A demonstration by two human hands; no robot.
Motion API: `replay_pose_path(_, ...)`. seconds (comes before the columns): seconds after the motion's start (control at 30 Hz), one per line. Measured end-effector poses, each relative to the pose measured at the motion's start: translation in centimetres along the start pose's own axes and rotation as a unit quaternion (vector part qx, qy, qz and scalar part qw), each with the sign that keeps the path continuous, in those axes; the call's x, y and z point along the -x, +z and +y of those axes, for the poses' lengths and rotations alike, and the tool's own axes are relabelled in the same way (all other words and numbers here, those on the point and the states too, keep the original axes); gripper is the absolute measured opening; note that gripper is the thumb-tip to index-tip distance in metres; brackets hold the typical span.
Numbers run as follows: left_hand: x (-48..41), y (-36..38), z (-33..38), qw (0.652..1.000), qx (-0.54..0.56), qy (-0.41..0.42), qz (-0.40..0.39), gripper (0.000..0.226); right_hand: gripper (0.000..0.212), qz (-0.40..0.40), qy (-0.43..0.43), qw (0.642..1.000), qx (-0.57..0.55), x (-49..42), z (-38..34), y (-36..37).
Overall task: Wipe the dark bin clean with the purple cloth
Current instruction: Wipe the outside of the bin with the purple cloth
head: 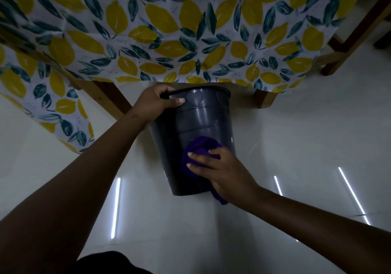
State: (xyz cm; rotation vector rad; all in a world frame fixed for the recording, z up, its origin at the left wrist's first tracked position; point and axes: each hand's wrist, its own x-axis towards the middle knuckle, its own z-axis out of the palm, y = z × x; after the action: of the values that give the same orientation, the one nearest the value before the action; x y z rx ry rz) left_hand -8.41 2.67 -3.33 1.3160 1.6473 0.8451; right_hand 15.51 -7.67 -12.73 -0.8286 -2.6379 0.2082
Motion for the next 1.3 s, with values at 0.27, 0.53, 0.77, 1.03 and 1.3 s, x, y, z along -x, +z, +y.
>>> replay_pose_path(0.27, 0.7, 1.0, 0.8, 0.999, 0.006, -0.002, -0.049, 0.025, 0.047, 0.107, 0.205, 0.973, 0.008, -1.8, 0.9, -2.6)
replay_pose_path(0.53, -0.8, 3.5, 2.2, 0.965, -0.215, 0.148, 0.020, 0.048, 0.062, -0.025, 0.044, 0.998, -0.021, -1.3, 0.1, -0.5)
replay_pose_path(0.77, -0.2, 0.9, 1.9, 0.978, -0.143, 0.144, -0.045, 0.048, 0.042, 0.183, 0.216, 0.956, -0.080, -1.8, 1.4, -4.8)
replay_pose_path(1.03, -0.4, 1.7, 1.8, 0.985, -0.128, 0.113, -0.021, 0.042, 0.048, 0.128, 0.245, 0.959, -0.064, -1.6, 1.7, -2.4)
replay_pose_path(1.3, -0.6, 1.6, 1.8, 0.990, -0.078, 0.107, -0.054, 0.030, 0.050, 0.138, 0.258, 0.953, -0.074, -1.7, 1.9, -2.8)
